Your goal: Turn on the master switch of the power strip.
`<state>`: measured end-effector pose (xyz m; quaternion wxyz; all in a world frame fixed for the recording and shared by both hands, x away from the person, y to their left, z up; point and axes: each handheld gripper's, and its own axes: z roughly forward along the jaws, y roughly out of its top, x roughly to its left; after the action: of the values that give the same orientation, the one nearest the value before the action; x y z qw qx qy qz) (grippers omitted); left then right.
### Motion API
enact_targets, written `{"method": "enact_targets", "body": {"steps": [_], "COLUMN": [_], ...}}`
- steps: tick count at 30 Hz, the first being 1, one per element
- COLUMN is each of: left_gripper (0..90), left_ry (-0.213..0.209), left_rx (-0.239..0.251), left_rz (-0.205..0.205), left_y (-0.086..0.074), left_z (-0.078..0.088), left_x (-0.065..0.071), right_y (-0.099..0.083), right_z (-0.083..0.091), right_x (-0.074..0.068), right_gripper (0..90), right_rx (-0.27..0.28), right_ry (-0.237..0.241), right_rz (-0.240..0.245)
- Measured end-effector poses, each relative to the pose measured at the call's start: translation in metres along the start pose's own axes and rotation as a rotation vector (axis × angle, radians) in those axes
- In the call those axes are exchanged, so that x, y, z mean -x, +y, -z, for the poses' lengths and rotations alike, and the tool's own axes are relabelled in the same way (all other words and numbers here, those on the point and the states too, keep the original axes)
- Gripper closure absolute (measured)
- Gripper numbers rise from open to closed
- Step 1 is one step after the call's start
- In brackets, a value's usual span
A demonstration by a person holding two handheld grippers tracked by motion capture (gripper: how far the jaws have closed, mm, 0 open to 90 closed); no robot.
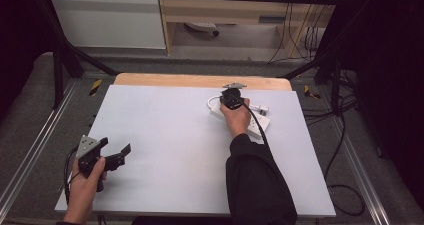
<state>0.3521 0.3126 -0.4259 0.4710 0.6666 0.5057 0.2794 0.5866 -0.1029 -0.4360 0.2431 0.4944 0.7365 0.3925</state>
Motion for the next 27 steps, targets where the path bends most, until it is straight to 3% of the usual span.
{"method": "enact_targets", "body": {"steps": [27], "left_gripper": [9.5], "left_ry": [0.0], "left_rx": [0.002], "left_rz": [-0.002], "left_y": [0.0002], "left_z": [-0.0001], "left_x": [0.0003], "right_y": [0.0012], "right_z": [-0.0027], "right_x": [0.0032], "right_gripper": [90.0], "right_rx": [-0.006], "right_ry": [-0.022], "right_rz": [0.002]}}
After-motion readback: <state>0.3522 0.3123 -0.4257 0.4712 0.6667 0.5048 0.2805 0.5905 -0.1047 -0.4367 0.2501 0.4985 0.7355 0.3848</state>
